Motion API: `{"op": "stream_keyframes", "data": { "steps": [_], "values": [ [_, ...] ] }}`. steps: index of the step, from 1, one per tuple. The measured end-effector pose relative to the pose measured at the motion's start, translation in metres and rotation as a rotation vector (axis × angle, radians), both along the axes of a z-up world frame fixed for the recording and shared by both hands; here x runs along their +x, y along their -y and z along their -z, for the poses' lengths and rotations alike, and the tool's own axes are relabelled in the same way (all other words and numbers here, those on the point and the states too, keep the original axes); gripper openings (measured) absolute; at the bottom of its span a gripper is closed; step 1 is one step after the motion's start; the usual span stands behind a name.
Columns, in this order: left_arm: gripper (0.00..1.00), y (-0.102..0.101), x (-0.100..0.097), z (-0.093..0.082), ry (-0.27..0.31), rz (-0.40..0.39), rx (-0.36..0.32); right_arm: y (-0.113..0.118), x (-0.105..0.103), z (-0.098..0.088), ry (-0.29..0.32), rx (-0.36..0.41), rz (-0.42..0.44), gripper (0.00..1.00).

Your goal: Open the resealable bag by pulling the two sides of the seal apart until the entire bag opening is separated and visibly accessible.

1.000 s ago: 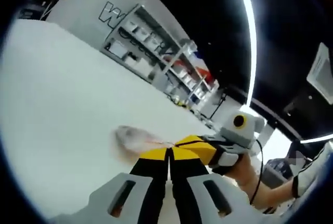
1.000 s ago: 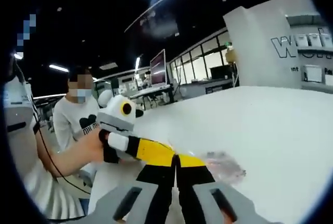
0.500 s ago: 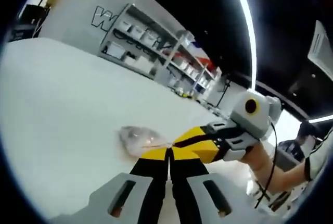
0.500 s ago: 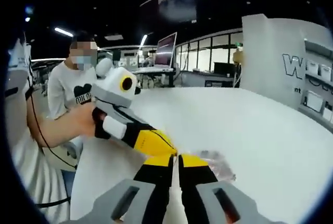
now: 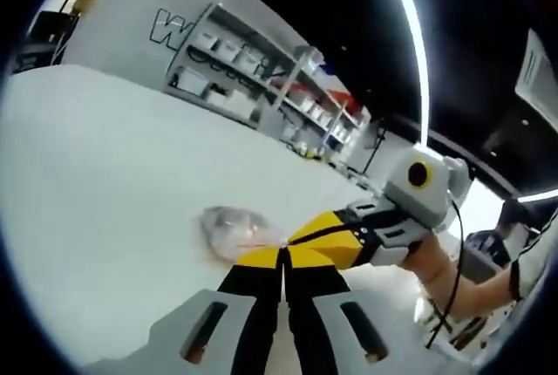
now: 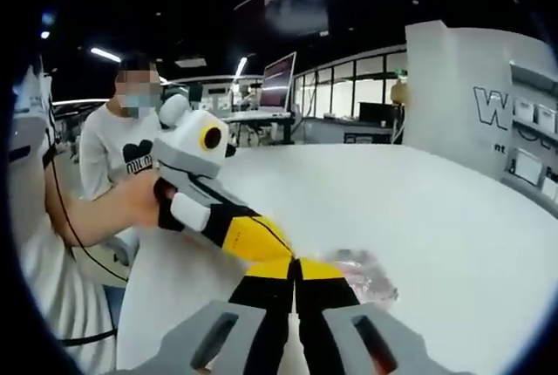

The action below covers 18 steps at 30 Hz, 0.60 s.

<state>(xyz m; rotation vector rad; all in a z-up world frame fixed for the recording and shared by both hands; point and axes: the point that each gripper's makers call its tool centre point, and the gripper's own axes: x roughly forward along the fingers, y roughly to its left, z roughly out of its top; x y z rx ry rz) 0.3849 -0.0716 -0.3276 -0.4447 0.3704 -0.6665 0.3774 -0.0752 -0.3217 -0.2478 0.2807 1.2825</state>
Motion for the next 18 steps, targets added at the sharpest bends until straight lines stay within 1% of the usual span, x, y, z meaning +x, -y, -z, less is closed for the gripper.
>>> {"op": "stream_keyframes", "data": {
  "steps": [6, 11, 18],
  "values": [
    [0.01, 0.0016, -0.0002, 0.0003, -0.009, -0.012, -0.006, 0.0005, 0.0001, -0.0021, -0.004, 0.013, 0.019, 0.0],
    [0.0, 0.0008, -0.0007, 0.0016, -0.021, -0.028, 0.013, -0.0004, 0.0016, -0.0005, -0.011, 0.015, 0.037, 0.0],
    [0.0, 0.0, 0.0003, 0.004, -0.032, -0.033, 0.041, -0.0014, 0.0007, 0.0019, 0.056, -0.037, 0.053, 0.0]
  ]
}}
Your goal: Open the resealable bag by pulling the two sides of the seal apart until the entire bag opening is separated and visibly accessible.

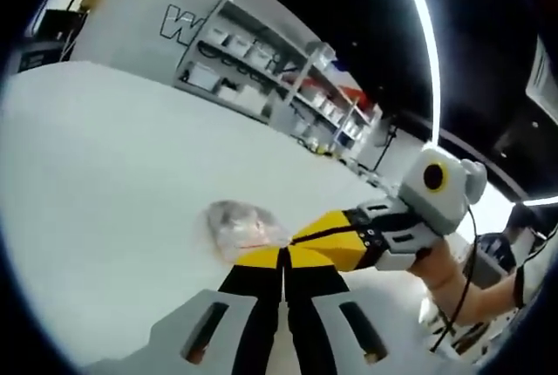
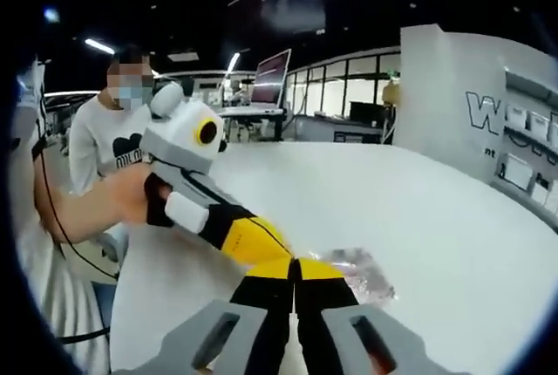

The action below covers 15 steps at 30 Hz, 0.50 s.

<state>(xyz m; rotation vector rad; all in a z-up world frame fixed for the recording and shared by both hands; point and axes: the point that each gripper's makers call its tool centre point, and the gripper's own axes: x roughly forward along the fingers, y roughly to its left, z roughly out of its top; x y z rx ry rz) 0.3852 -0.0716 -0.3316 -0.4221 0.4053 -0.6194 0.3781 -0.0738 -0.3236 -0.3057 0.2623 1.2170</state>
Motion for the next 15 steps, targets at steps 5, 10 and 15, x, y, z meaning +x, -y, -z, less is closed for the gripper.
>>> {"op": "stream_keyframes", "data": {
  "steps": [5, 10, 15],
  "values": [
    [0.0, 0.0002, -0.0001, 0.0018, -0.005, 0.003, 0.035, 0.0003, 0.0016, 0.0026, 0.005, -0.015, 0.01, 0.0],
    [0.0, 0.0, -0.001, 0.0041, -0.011, 0.004, 0.058, -0.0001, 0.0027, 0.0056, 0.02, -0.038, 0.021, 0.0],
    [0.0, -0.0013, -0.001, 0.0058, -0.017, 0.005, 0.065, -0.001, 0.0032, 0.0073, 0.048, -0.059, 0.029, 0.0]
  ]
}}
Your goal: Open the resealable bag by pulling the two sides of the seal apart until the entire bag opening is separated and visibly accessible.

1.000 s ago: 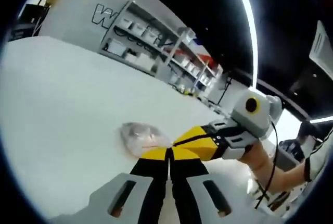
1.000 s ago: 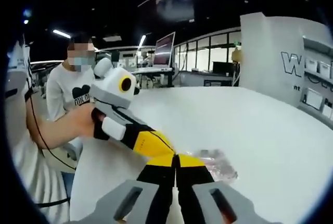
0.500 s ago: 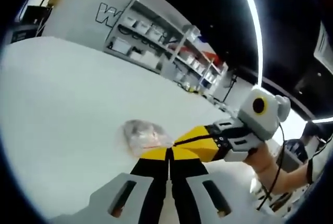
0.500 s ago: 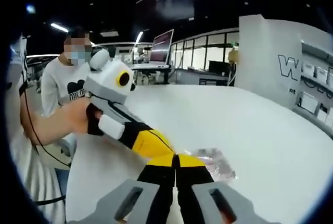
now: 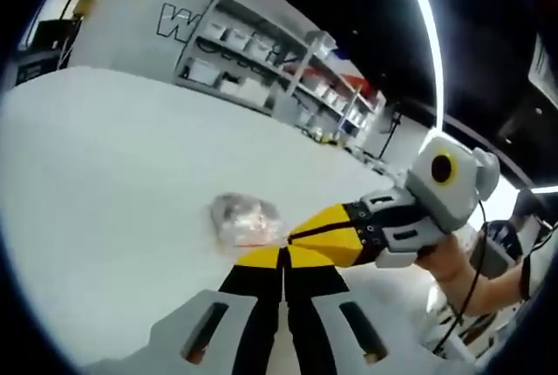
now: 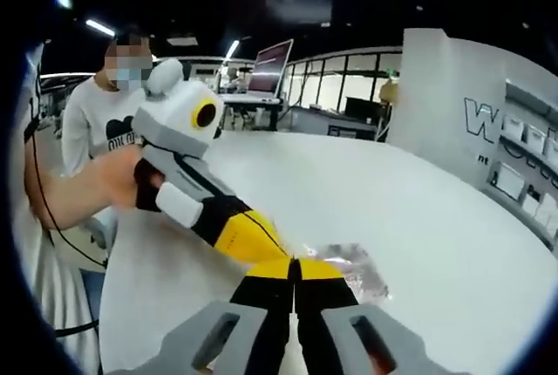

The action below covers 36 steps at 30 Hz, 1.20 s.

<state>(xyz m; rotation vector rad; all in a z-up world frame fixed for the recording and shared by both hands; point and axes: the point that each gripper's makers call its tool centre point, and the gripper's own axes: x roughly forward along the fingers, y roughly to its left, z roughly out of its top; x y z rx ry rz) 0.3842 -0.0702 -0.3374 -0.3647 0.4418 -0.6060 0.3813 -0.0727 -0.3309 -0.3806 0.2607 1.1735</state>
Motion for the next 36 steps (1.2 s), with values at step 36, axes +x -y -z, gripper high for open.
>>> {"op": "stream_keyframes", "data": {
  "steps": [36],
  "values": [
    [0.0, 0.0019, -0.0028, 0.0076, -0.028, 0.009, 0.038, 0.0038, 0.0063, -0.0001, 0.014, -0.01, 0.051, 0.0]
  ]
}}
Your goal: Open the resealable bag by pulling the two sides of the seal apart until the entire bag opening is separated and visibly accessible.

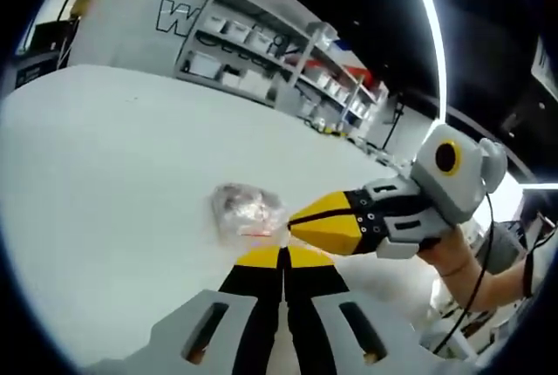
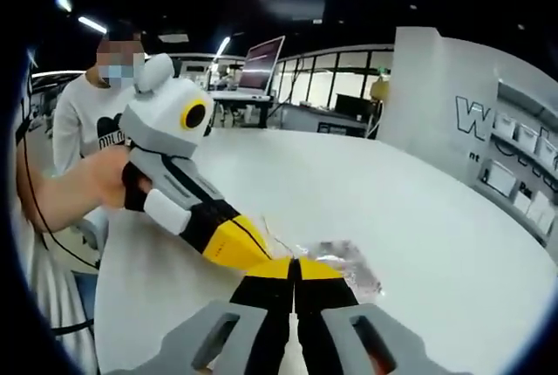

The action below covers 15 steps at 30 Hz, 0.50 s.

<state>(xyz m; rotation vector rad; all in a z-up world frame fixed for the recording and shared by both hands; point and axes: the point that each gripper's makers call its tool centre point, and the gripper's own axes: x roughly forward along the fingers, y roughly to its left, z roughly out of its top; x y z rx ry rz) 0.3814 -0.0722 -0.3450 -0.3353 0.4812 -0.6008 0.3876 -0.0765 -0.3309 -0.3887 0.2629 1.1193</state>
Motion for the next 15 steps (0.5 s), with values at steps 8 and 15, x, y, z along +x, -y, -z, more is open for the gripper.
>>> {"op": "stream_keyframes", "data": {
  "steps": [8, 15],
  "values": [
    [0.0, 0.0, -0.001, -0.002, 0.009, 0.001, 0.006, 0.002, 0.004, -0.006, 0.014, 0.008, 0.016, 0.0],
    [0.0, 0.001, -0.002, -0.006, 0.017, -0.002, -0.001, 0.005, 0.009, -0.014, 0.046, 0.013, 0.031, 0.0]
  ]
}}
